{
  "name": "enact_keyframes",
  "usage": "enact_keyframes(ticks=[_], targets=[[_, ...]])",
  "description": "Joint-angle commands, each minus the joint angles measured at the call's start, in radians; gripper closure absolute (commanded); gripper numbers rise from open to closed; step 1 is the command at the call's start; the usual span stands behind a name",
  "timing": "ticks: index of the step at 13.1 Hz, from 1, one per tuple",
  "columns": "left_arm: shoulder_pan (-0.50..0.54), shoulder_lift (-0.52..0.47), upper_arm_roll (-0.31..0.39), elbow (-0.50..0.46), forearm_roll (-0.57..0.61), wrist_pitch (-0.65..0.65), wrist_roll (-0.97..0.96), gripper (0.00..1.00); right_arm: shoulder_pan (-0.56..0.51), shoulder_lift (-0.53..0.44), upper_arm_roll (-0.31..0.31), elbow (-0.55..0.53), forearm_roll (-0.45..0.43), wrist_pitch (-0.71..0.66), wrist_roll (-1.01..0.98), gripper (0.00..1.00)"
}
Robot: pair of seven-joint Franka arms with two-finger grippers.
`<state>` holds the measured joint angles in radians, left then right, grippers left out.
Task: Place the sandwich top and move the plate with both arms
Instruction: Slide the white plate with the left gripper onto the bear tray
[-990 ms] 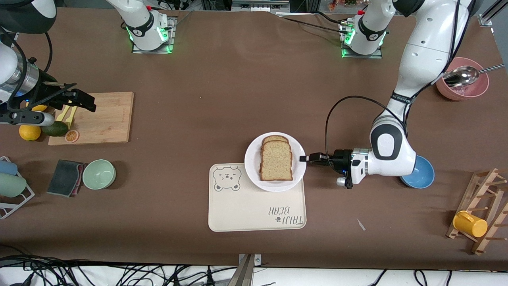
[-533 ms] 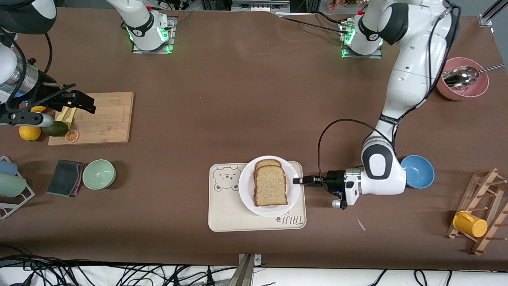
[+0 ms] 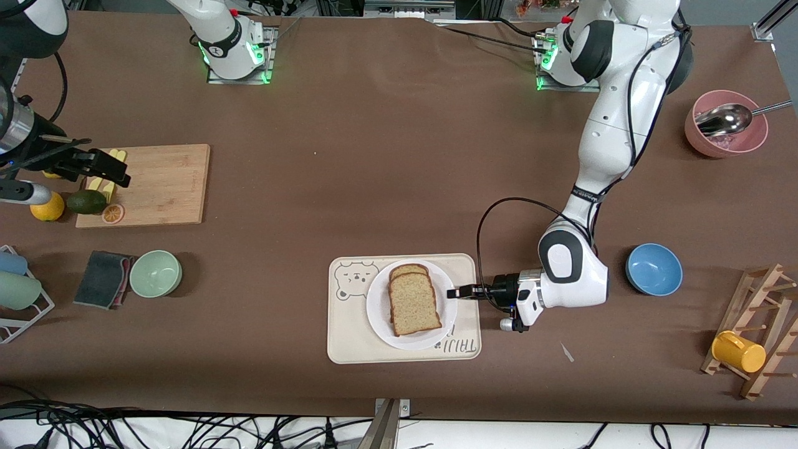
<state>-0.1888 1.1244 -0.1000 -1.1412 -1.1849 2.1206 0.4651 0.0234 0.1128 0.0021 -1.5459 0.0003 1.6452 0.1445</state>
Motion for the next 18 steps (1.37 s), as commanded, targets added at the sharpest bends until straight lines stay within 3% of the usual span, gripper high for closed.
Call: enact_keyframes(ticks=[1,2,3,4,5,6,12,13,18], targets=[[-0.004,0.020,0.009,0.032,-0.035,-0.008,-0.005,1.00,-0.002,-0.007,0.001,-0.005,0.018,0.008,0.004,0.00],[-0.004,0.017,0.009,0.031,-0.027,-0.008,0.000,0.91,-0.002,-0.008,0.003,-0.005,0.017,0.007,0.004,0.00],[-0.003,0.014,0.011,0.029,-0.021,-0.010,0.003,0.60,0.000,-0.008,0.003,-0.005,0.017,0.004,0.004,0.00],[-0.001,0.009,0.013,0.029,-0.018,-0.010,0.006,0.43,-0.002,-0.008,0.003,-0.005,0.017,0.002,0.004,0.00],[-0.001,0.003,0.013,0.029,-0.004,-0.010,0.006,0.45,0.000,-0.008,0.003,-0.005,0.017,0.002,0.004,0.00],[0.000,0.000,0.013,0.029,0.004,-0.010,0.004,0.53,0.000,-0.008,0.003,-0.005,0.017,0.004,0.004,0.00],[0.008,-0.024,0.016,0.029,0.088,-0.011,-0.005,0.55,0.000,-0.008,0.003,-0.003,0.006,0.007,0.003,0.00],[0.008,-0.028,0.016,0.029,0.117,-0.011,-0.005,0.59,0.000,-0.008,0.003,-0.003,0.006,0.007,0.004,0.00],[0.009,-0.119,0.016,0.032,0.452,-0.022,-0.127,0.60,0.001,-0.008,0.004,-0.003,0.001,0.008,0.003,0.00]])
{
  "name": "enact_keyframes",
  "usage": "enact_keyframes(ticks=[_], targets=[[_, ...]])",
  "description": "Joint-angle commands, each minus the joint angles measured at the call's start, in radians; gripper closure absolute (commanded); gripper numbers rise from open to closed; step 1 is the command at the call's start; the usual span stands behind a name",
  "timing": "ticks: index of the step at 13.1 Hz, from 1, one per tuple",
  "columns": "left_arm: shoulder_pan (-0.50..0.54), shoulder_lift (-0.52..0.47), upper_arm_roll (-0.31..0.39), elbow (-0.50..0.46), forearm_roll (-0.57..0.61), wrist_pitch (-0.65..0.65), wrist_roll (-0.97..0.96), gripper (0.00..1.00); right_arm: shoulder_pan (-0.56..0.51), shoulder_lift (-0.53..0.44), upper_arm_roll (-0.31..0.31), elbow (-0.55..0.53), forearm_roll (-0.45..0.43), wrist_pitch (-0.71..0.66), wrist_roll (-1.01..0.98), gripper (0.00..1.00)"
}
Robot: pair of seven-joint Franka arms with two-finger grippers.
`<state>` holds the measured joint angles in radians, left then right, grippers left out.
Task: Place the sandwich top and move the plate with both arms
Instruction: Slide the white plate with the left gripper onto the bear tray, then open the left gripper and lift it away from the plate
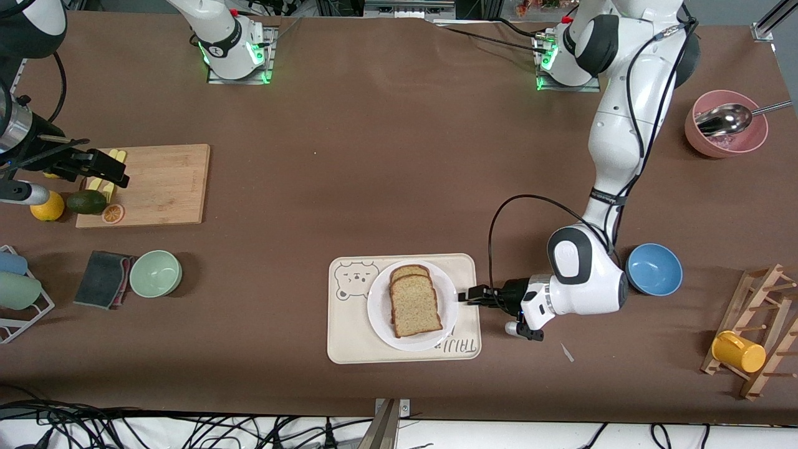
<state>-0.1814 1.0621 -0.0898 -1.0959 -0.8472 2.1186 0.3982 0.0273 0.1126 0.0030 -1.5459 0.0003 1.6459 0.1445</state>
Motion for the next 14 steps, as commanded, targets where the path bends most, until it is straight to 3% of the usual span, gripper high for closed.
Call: enact_keyframes(ticks=[1,2,3,4,10,14], targets=[[0.003,-0.080,0.005,-0.015,0.211,-0.022,-0.076,0.59,-0.003,-0.008,0.003,-0.003,0.001,0.008,0.003,0.00],[0.013,-0.097,0.005,-0.015,0.303,-0.022,-0.075,0.50,-0.003,-0.008,0.003,-0.003,0.001,0.008,0.003,0.00],[0.017,-0.112,0.005,-0.018,0.388,-0.022,-0.076,0.18,-0.001,-0.008,0.003,-0.003,0.001,0.008,0.003,0.00],[0.019,-0.138,0.005,-0.022,0.465,-0.032,-0.076,0.00,-0.001,-0.008,0.003,-0.003,0.001,0.008,0.003,0.00],[0.019,-0.321,0.031,-0.091,0.818,-0.156,-0.172,0.00,-0.003,-0.008,0.003,-0.003,-0.002,0.009,0.003,0.00],[0.028,-0.476,0.044,-0.098,0.843,-0.339,-0.316,0.00,-0.003,-0.008,0.003,-0.005,-0.002,0.009,0.003,0.00]])
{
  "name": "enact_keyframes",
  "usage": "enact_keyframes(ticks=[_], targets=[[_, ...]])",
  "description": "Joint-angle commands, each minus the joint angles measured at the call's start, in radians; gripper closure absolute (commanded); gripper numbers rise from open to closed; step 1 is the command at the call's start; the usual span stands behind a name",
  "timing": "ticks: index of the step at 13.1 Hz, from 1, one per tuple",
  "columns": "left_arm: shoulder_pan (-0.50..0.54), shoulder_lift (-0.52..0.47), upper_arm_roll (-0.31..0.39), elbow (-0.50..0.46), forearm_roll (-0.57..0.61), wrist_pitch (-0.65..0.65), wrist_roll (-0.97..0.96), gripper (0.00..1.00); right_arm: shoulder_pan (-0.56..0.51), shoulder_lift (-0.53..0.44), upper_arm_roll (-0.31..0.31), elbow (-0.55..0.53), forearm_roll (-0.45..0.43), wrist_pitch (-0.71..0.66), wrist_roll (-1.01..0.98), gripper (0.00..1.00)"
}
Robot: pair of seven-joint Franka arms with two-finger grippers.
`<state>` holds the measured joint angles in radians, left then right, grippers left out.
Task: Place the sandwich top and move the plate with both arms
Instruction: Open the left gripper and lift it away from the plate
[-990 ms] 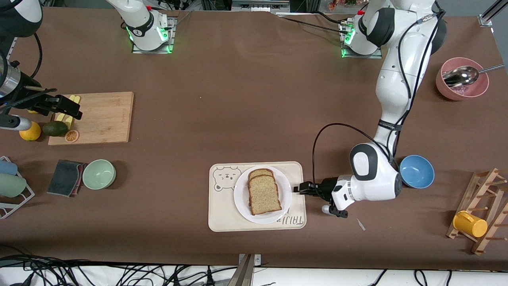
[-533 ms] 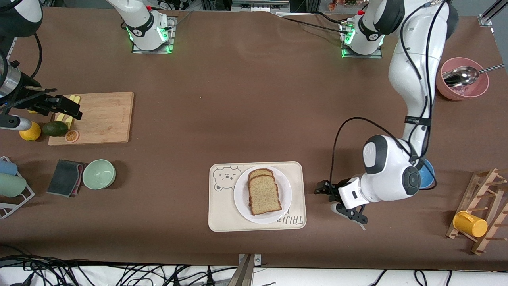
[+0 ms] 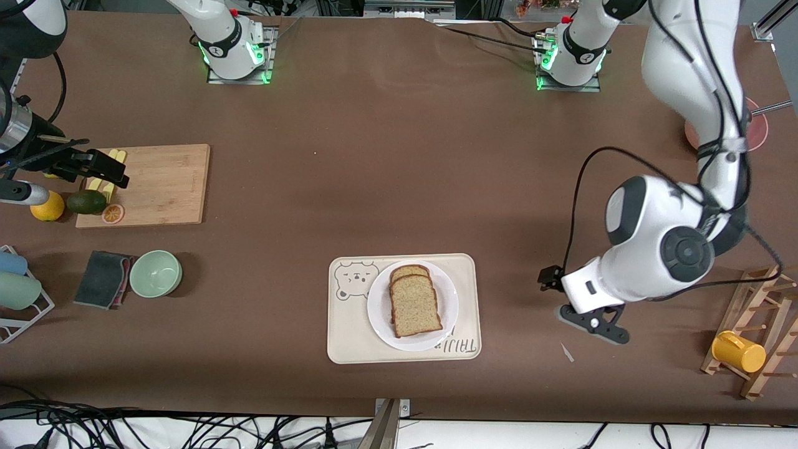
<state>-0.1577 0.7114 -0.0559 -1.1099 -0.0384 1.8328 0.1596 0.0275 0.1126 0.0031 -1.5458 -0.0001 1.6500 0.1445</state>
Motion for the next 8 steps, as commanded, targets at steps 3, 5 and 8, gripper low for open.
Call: enact_keyframes(ticks=[3,5,8], targets=[[0.026,-0.257,0.011,-0.085,0.034,-0.188,-0.147,0.00,-0.003,-0.010,0.003,-0.007,-0.001,0.011,0.004,0.00],[0.030,-0.332,0.011,-0.108,0.035,-0.257,-0.216,0.00,-0.004,-0.010,0.002,-0.007,0.000,0.010,0.003,0.00],[0.085,-0.499,0.011,-0.308,0.039,-0.236,-0.226,0.00,-0.004,-0.014,0.008,-0.007,0.000,0.004,0.003,0.00]])
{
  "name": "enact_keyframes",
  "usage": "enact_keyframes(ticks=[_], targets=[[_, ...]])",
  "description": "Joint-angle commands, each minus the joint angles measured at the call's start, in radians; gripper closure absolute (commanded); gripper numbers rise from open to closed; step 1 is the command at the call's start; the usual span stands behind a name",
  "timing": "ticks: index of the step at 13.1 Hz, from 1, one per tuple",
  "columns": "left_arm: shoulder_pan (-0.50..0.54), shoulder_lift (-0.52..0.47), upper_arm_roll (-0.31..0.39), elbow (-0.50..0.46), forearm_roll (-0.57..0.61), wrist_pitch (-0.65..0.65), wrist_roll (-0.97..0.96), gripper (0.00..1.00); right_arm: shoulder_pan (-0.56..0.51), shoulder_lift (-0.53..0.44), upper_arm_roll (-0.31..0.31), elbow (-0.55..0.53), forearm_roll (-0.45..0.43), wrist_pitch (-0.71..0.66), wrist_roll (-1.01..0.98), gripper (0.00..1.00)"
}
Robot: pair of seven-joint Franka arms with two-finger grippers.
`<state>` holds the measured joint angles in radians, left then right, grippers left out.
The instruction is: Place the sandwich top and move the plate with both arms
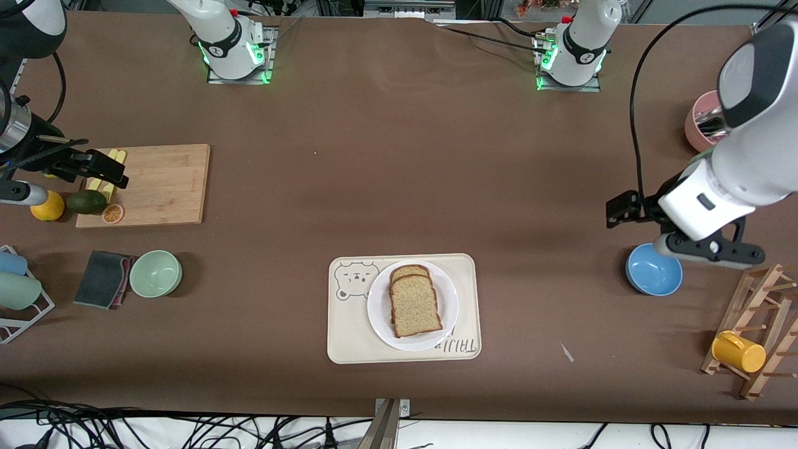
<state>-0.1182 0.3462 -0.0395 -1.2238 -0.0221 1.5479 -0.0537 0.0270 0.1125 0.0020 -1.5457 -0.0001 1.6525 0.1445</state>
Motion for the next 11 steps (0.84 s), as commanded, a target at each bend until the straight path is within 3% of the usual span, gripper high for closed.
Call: enact_keyframes(ticks=[1,4,8,11], targets=[[0.084,-0.188,-0.006,-0.260,0.021,0.069,-0.014,0.00,0.001,-0.016,0.016,-0.007,-0.001,0.003,0.003,0.00],[0.106,-0.234,-0.008,-0.312,0.022,0.084,-0.011,0.00,0.001,-0.019,0.024,-0.005,0.006,-0.002,-0.006,0.00],[0.083,-0.380,0.006,-0.463,0.036,0.122,-0.011,0.00,-0.002,-0.019,0.003,-0.004,-0.001,0.003,0.000,0.00],[0.091,-0.449,0.007,-0.525,0.014,0.143,-0.011,0.00,-0.002,-0.019,-0.007,-0.005,-0.001,0.001,0.003,0.00]])
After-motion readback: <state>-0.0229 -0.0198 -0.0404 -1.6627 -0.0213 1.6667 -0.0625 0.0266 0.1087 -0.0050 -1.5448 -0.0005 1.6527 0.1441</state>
